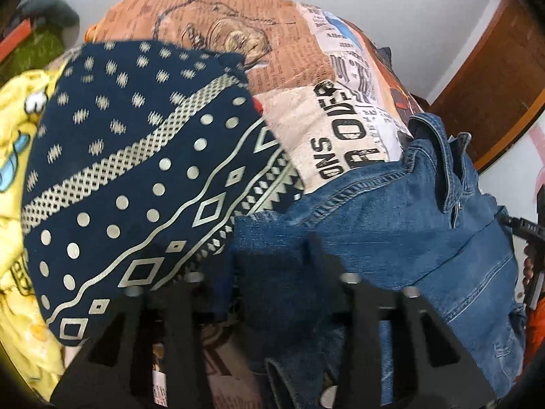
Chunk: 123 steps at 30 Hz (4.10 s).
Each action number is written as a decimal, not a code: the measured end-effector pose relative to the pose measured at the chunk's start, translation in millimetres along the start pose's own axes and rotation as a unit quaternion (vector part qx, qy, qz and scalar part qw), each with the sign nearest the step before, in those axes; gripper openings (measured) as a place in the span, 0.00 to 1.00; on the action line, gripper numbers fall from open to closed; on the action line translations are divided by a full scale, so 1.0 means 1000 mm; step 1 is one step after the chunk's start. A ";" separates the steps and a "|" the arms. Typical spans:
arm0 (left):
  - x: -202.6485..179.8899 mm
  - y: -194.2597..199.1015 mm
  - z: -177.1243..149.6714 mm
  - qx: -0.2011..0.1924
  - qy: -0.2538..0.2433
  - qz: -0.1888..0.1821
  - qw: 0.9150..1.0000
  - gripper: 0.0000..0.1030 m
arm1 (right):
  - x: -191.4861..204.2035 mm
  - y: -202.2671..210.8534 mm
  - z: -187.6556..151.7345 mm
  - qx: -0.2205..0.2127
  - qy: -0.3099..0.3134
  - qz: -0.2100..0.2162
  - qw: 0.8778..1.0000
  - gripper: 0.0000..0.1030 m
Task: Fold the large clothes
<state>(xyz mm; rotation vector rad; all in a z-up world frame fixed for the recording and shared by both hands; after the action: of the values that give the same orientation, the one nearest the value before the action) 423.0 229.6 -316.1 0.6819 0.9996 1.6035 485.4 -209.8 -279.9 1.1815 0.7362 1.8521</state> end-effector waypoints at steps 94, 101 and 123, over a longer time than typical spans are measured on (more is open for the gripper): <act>0.016 0.102 -0.206 0.077 0.057 0.011 0.995 0.82 | 0.045 0.112 -0.160 0.012 0.119 -0.082 0.989 0.71; 0.000 0.094 -0.223 0.110 0.093 -0.043 0.989 0.82 | 0.037 0.094 -0.178 0.037 0.052 0.005 0.998 0.68; -0.035 0.176 -0.152 -0.021 0.043 -0.091 0.995 0.06 | 0.115 0.117 -0.117 -0.050 0.137 0.054 0.988 0.12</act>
<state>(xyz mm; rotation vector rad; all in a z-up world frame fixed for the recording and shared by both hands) 220.0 143.9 -233.2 0.4819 1.0572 1.4984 313.8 -177.2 -180.3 0.9284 0.7307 2.1449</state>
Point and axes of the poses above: each gripper's, at about its wrist camera, not at the fingertips, and y roughly against the way its jaws point, x to its left, z to its top, the point moved 10 cm from there along -y, roughly the way its jaws point, and after that the axes turned 10 degrees about z, right-handed, at the moved point
